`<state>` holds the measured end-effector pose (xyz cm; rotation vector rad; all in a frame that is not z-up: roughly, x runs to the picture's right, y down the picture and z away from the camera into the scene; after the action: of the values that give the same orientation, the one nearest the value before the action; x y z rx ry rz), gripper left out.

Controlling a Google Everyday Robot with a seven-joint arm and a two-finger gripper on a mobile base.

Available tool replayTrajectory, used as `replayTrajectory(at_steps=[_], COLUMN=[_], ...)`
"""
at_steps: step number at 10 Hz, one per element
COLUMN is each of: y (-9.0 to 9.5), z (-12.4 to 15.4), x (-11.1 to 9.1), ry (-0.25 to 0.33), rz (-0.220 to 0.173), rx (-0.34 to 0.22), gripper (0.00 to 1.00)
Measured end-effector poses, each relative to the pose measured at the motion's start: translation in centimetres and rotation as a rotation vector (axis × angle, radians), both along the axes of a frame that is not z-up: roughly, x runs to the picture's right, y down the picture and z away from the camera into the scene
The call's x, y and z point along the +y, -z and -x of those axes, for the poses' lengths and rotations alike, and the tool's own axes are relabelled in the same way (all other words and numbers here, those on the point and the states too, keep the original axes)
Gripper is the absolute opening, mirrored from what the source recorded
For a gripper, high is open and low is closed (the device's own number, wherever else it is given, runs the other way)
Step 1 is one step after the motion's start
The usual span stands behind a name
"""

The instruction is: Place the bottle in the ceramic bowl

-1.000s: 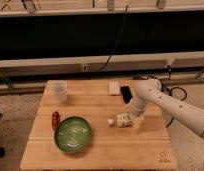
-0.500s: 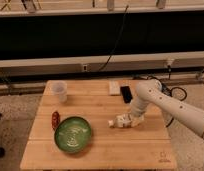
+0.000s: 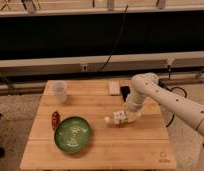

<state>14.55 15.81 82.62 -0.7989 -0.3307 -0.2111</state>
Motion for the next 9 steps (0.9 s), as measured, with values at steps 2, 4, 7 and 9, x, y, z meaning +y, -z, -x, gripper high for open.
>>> replayTrajectory(at_steps=[2, 4, 7, 9], y=[0.5, 2.0, 4.3, 5.4], z=[3.2, 7.8, 12.1, 13.8], x=[-0.3, -0.5, -1.2, -1.2], ry=[0.018, 0.053, 0.104, 0.133], rz=[0.018, 0.029, 0.034, 0.040], rx=[-0.033, -0.095, -0.181, -0.226], gripper=[0.00, 0.00, 0.00, 0.00])
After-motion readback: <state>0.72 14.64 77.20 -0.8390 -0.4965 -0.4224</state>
